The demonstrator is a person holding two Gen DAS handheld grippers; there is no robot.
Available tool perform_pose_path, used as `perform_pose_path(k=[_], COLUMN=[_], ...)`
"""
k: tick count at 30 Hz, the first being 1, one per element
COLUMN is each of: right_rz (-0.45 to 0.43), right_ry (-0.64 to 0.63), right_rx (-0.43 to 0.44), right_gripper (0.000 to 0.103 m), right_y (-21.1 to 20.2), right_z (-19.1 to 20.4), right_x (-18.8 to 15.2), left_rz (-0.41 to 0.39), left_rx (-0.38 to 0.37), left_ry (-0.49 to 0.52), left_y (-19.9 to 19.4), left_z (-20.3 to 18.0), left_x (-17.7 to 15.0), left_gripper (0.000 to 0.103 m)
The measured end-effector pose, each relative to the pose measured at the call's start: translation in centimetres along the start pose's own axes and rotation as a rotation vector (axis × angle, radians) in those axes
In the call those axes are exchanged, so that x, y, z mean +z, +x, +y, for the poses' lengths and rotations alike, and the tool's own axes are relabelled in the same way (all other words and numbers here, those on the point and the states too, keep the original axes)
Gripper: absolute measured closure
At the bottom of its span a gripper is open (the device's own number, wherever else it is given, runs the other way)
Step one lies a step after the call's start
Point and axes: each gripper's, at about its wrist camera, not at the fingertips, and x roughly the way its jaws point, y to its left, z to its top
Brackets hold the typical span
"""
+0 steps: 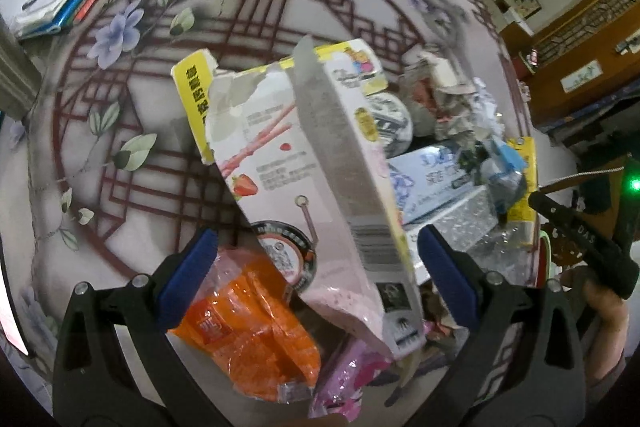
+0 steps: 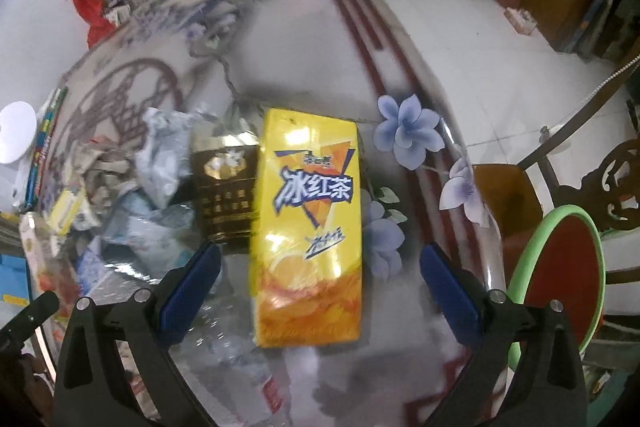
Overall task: Collect trash
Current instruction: 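Grasp the yellow iced-tea carton with the right tool while the left tool grasps the pink-white snack box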
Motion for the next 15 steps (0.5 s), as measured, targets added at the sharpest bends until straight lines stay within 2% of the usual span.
perform_pose_path(k=[3, 6, 8, 10, 15], right_rz=[0.021, 0.050, 0.064, 0.067, 0.053], right_ry=[-0.009, -0.026, -0.035, -0.044, -0.049], right_rx=[0.012, 0.032, 0.042, 0.045, 0.061], right_gripper=[0.010, 0.023, 0.041, 0.041, 0.042], right_y=[0.9, 1.9, 2.2, 2.2, 1.4], right_z=[-0.3, -0.3, -0.1, 0.1, 0.1], right_x=[0.1, 0.1, 0.0, -0.2, -0.6], left_rz=[0.014, 0.027, 0.026, 0.024, 0.015], left_rx=[0.008, -0.012, -0.020, -0.029, -0.039], left_ry=[-0.024, -0.046, -0.045, -0.033, -0.029], left_y=[0.6, 1.0, 0.8, 0.5, -0.2], left_z=[0.4, 0.6, 0.4, 0.0, -0.3], left_x=[0.1, 0.2, 0.1, 0.1, -0.3], left_gripper=[0.006, 0.014, 0.027, 0.032, 0.037])
